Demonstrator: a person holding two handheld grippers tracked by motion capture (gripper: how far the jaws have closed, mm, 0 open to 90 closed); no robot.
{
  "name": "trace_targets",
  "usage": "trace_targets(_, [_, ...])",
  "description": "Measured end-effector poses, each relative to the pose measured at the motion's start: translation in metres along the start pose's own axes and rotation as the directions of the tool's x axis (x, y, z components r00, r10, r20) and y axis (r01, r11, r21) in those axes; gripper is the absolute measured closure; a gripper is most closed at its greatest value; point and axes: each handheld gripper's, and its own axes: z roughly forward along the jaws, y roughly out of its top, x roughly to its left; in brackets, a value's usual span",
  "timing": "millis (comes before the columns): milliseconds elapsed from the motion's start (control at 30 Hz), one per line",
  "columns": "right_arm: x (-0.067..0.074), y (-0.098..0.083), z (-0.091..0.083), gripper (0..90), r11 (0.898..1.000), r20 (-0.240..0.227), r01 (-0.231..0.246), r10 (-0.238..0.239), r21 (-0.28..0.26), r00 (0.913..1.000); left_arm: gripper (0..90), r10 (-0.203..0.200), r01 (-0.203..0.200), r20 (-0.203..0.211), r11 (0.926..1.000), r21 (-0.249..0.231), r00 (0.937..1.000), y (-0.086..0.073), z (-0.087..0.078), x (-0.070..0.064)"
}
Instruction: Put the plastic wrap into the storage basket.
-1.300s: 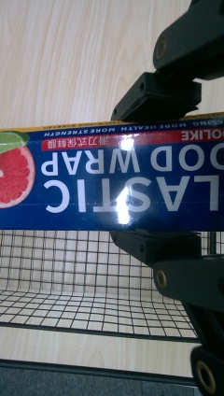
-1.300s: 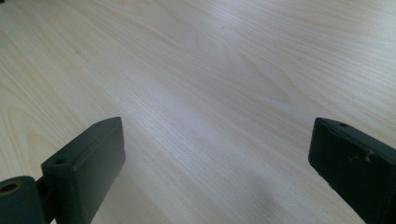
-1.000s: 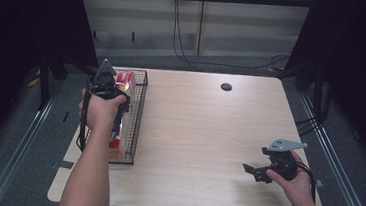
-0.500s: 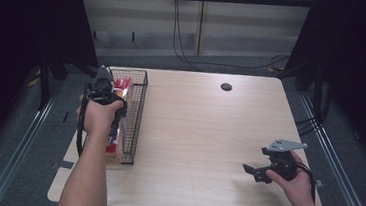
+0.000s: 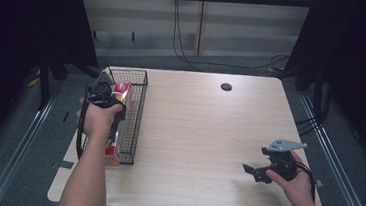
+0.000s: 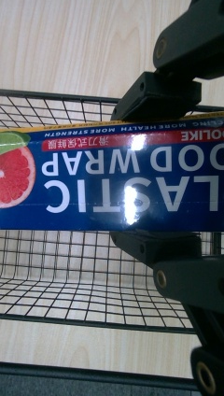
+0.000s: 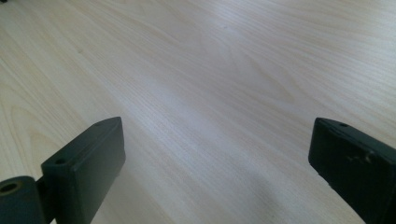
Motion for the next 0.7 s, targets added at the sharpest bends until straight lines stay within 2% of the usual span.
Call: trace_targets(700, [0.0, 0.0, 0.0, 3.6, 1.0, 0.0, 0.0, 0.0, 0.004, 1.0, 44.1, 0.009, -0.009, -0.01, 0.9998, 0.018, 0.9999, -0.001, 0.013, 0.005])
